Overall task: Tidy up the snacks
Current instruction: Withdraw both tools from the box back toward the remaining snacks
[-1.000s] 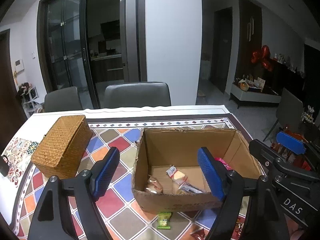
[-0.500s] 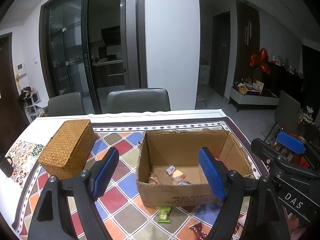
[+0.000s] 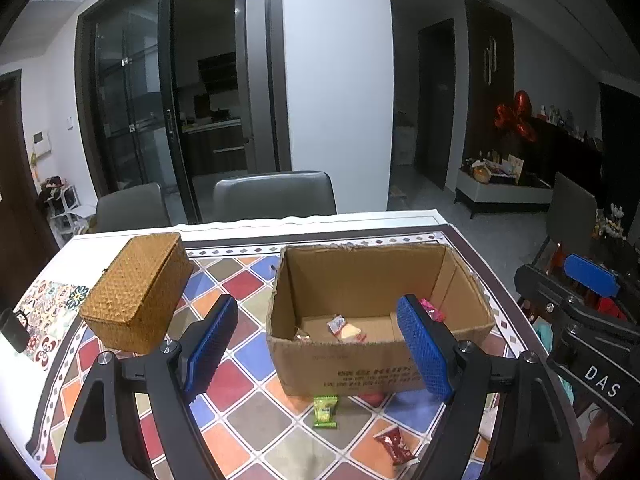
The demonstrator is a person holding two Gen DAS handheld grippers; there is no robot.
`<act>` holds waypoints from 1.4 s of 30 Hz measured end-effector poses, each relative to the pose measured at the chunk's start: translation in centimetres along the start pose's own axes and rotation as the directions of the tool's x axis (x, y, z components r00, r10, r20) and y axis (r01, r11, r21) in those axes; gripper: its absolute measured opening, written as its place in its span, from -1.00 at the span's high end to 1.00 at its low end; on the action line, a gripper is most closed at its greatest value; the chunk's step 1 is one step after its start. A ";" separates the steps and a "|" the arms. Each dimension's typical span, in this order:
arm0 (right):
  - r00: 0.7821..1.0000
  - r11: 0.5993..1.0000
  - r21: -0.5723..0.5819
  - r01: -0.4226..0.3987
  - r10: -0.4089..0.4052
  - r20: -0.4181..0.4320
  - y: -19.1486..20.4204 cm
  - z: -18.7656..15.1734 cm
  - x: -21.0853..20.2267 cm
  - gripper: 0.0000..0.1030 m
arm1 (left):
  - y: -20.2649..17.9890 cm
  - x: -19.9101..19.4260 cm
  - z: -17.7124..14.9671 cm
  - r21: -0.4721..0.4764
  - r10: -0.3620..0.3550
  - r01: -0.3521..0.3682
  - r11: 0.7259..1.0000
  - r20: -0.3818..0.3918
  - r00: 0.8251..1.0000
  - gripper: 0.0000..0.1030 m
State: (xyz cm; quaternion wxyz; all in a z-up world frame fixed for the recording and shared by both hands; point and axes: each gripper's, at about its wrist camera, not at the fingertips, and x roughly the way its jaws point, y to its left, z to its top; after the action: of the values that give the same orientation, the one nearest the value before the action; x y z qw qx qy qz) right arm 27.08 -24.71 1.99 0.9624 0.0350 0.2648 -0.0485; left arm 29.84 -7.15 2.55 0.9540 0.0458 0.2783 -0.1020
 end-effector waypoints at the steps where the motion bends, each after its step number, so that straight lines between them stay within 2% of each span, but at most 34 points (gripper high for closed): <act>1: 1.000 1.000 0.002 0.003 -0.003 -0.002 -0.1 -0.2 0.0 -0.36 | -0.1 -0.1 -0.1 0.002 -0.001 0.001 1.000 -0.001 1.000 -0.59; 18: 0.997 0.998 0.032 0.060 -0.058 -0.048 -1.4 -3.4 -0.7 -0.36 | -0.6 -0.2 -3.2 0.040 -0.011 0.013 0.999 -0.034 0.999 -0.58; 42: 0.978 0.992 0.036 0.121 -0.113 -0.175 -1.0 -10.8 1.4 -0.36 | -0.6 3.4 -9.8 0.079 -0.057 0.067 0.995 -0.130 0.990 -0.57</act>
State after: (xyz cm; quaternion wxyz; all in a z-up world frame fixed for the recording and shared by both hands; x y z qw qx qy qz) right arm 22.71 -24.77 -8.07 0.9302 0.0458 0.3478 -0.1078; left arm 27.39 -6.91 -7.49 0.9278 0.0833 0.3356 -0.1400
